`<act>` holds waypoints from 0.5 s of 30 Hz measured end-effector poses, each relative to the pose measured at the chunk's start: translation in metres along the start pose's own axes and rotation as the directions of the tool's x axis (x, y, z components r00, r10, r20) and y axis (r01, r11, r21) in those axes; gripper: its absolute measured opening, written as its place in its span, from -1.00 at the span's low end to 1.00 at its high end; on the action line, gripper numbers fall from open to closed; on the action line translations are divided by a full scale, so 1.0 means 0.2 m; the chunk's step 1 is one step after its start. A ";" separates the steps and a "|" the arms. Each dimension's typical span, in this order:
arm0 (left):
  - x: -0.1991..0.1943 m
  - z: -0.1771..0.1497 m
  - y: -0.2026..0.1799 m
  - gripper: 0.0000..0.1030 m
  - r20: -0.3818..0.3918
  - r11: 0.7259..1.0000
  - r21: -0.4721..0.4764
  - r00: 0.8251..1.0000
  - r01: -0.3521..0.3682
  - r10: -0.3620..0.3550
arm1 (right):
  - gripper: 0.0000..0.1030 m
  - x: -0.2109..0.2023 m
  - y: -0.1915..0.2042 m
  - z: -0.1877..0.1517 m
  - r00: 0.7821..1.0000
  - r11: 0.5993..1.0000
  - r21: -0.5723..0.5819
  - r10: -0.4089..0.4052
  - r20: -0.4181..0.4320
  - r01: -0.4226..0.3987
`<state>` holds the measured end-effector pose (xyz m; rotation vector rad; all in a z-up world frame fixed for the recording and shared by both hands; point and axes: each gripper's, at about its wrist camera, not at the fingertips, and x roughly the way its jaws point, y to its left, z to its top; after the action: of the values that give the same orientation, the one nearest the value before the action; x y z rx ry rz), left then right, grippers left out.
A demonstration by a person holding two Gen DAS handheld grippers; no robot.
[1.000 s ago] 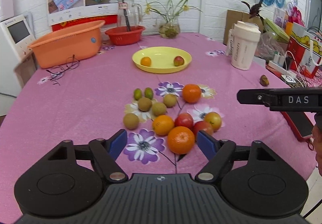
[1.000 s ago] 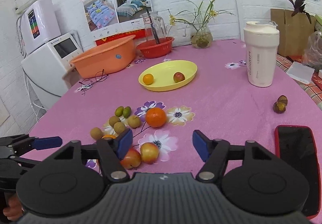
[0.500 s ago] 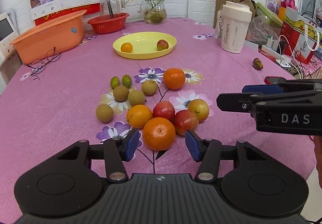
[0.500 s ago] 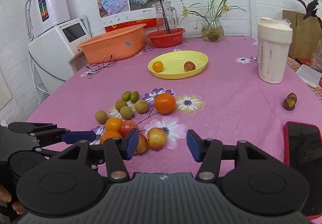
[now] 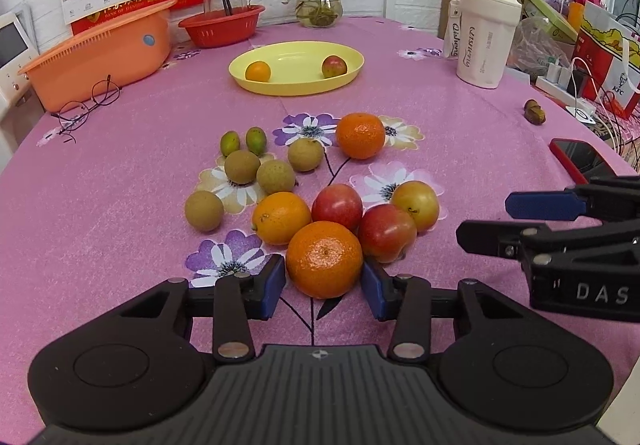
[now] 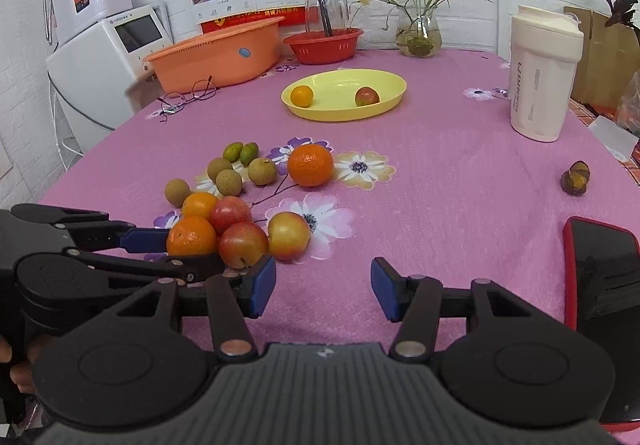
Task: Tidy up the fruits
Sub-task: 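Grasp a large tangerine with left tool while right tool grasps a yellow-red apple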
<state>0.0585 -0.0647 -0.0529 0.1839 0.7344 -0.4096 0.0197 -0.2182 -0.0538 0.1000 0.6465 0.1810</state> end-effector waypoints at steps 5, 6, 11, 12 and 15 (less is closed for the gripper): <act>0.00 0.01 0.01 -0.25 -0.002 1.000 -0.010 1.000 -0.001 0.001 | 0.50 0.02 0.00 0.00 1.000 1.000 -0.010 0.016 -0.010 -0.016; 0.00 0.01 0.01 -0.26 -0.001 1.000 -0.012 1.000 -0.002 0.002 | 0.50 0.03 0.01 0.00 1.000 1.000 -0.014 0.013 -0.011 -0.014; 0.00 0.00 0.02 -0.27 0.000 1.000 -0.019 1.000 0.001 -0.001 | 0.50 0.06 0.03 0.00 1.000 0.999 -0.030 0.016 -0.024 -0.016; -0.01 0.00 0.02 -0.27 -0.001 1.000 -0.024 1.000 -0.003 0.003 | 0.50 0.07 0.03 0.01 1.000 0.999 -0.035 0.019 -0.025 -0.020; -0.01 -0.01 0.04 -0.27 0.000 0.999 -0.035 1.000 -0.028 0.028 | 0.51 0.11 0.05 0.03 0.999 0.998 -0.059 0.014 -0.031 -0.016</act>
<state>0.0598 -0.0557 -0.0522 0.1606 0.7375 -0.3702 0.0386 -0.2033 -0.0610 0.0457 0.6702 0.2165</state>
